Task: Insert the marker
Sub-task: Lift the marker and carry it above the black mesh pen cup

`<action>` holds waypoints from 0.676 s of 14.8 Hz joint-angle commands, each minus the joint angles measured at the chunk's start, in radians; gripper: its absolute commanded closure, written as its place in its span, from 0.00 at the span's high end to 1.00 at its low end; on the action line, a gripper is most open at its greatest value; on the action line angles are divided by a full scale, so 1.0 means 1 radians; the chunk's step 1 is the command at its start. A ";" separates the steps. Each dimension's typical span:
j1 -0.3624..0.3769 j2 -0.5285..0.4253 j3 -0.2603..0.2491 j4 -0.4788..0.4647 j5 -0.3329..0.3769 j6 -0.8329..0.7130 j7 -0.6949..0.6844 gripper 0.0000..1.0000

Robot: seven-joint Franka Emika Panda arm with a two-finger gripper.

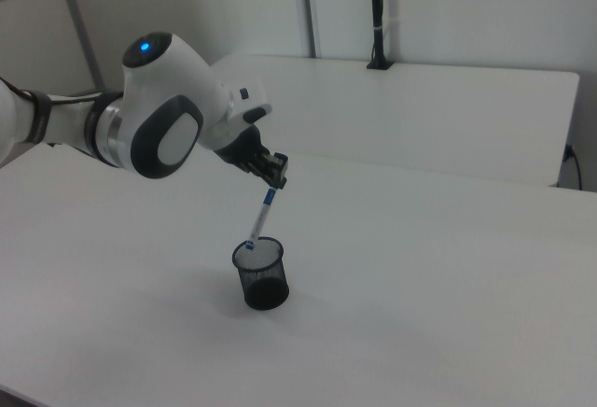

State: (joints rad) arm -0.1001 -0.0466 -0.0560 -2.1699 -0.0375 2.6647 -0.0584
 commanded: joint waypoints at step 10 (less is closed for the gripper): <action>0.005 0.053 0.004 -0.061 -0.012 0.159 -0.023 0.10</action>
State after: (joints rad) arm -0.1004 -0.0017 -0.0514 -2.1969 -0.0375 2.7602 -0.0719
